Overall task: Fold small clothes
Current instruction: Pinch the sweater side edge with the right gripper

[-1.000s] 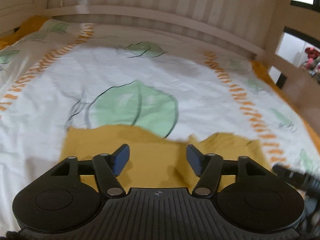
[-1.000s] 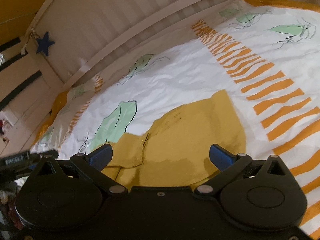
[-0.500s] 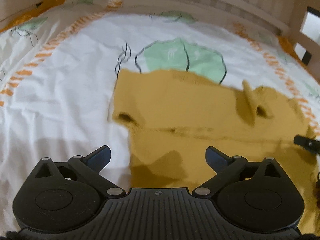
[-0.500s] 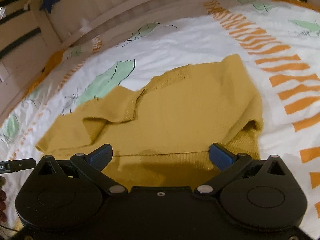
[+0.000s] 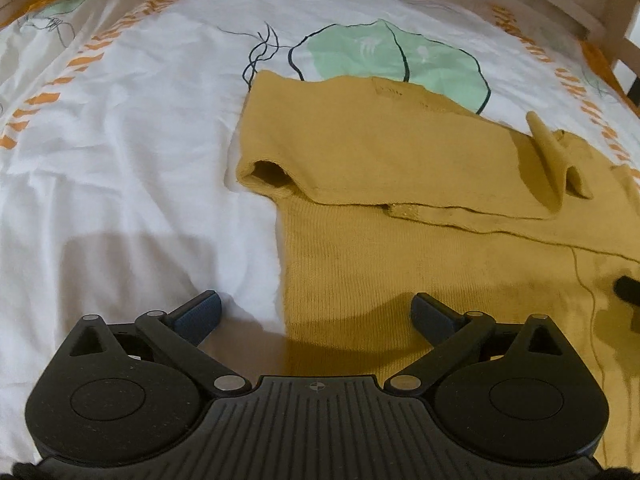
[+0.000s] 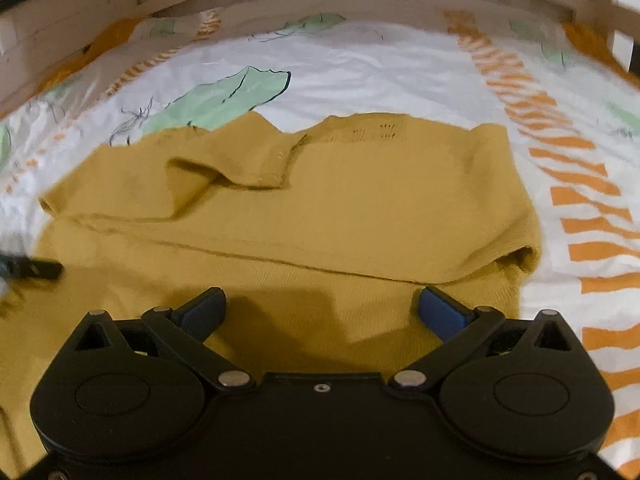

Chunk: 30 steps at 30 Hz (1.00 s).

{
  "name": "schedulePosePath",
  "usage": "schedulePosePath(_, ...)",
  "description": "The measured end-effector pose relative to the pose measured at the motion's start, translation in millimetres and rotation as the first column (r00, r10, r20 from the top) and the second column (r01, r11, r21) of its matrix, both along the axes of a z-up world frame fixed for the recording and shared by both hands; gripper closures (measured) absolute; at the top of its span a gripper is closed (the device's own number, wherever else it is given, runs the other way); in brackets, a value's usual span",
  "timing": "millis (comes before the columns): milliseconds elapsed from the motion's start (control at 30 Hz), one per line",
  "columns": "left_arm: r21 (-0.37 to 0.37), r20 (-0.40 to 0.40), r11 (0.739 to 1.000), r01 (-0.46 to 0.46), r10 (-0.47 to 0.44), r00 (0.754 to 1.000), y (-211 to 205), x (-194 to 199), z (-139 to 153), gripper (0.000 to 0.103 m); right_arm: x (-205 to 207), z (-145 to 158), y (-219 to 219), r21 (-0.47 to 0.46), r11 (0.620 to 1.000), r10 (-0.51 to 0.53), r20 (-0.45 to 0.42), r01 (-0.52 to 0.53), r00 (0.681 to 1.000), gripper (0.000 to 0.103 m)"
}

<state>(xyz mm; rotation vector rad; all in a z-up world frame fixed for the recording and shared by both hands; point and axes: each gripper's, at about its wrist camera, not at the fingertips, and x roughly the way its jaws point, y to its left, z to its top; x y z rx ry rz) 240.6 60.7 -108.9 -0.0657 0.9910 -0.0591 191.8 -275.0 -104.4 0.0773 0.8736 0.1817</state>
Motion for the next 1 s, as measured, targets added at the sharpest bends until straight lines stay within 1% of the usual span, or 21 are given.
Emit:
schedulePosePath(33,0.006,0.001,1.000,0.000,0.000,1.000,-1,-1,0,0.000,2,6,-2,0.040,0.999,-0.005,-0.005,0.006,1.000,0.001)
schedulePosePath(100,0.017,-0.001,1.000,0.001,-0.001,1.000,-3,-1,-1,0.000,6,17,-4,0.106,0.994,-0.020,0.012,0.018,1.000,0.006)
schedulePosePath(167,0.015,-0.009,1.000,0.000,0.000,1.000,-2,0,0,0.001,15,25,-2,0.122,0.992,-0.029,0.024,0.026,0.999,0.008)
schedulePosePath(200,0.006,-0.016,1.000,-0.003,0.003,1.000,-1,2,1,0.001,21,28,1,0.123,0.992,-0.029,0.030,0.025,0.999,0.009)
schedulePosePath(267,-0.009,-0.024,1.000,-0.012,0.011,1.000,1,4,3,0.002,34,29,5,0.136,0.990,-0.026,0.034,0.021,0.999,0.021)
schedulePosePath(300,-0.025,-0.022,0.999,-0.027,0.026,0.999,4,5,6,0.002,41,28,7,0.153,0.988,-0.026,0.025,0.022,0.999,0.023)
schedulePosePath(367,-0.067,0.000,0.996,-0.054,0.054,0.999,10,4,13,0.002,56,25,10,0.189,0.981,-0.031,0.004,0.030,0.999,0.029)
schedulePosePath(400,-0.076,0.011,0.995,-0.067,0.068,0.998,12,4,16,0.002,62,22,12,0.196,0.980,-0.037,-0.002,0.036,0.999,0.030)
schedulePosePath(567,-0.066,0.057,0.990,-0.121,0.125,0.991,22,7,26,0.002,86,9,22,0.167,0.984,-0.053,-0.031,0.058,0.998,0.032)
schedulePosePath(733,-0.120,0.016,0.981,-0.152,0.155,0.988,31,14,26,0.002,96,2,24,0.185,0.979,-0.078,-0.047,0.085,0.996,0.031)
schedulePosePath(833,-0.125,0.005,0.979,-0.164,0.166,0.986,33,16,25,0.002,99,1,27,0.173,0.981,-0.079,-0.049,0.086,0.996,0.032)
schedulePosePath(900,-0.122,0.012,0.978,-0.168,0.171,0.985,34,15,26,0.002,101,1,28,0.169,0.981,-0.087,-0.049,0.094,0.995,0.038)
schedulePosePath(933,-0.121,0.017,0.978,-0.170,0.173,0.985,34,15,27,0.002,102,2,29,0.167,0.981,-0.091,-0.051,0.098,0.995,0.045)
schedulePosePath(967,-0.119,0.025,0.978,-0.169,0.174,0.985,34,15,28,0.002,103,2,29,0.166,0.981,-0.091,-0.054,0.099,0.994,0.058)
schedulePosePath(1000,-0.117,0.031,0.979,-0.167,0.171,0.985,35,15,29,0.002,104,2,29,0.169,0.981,-0.085,-0.058,0.094,0.995,0.067)
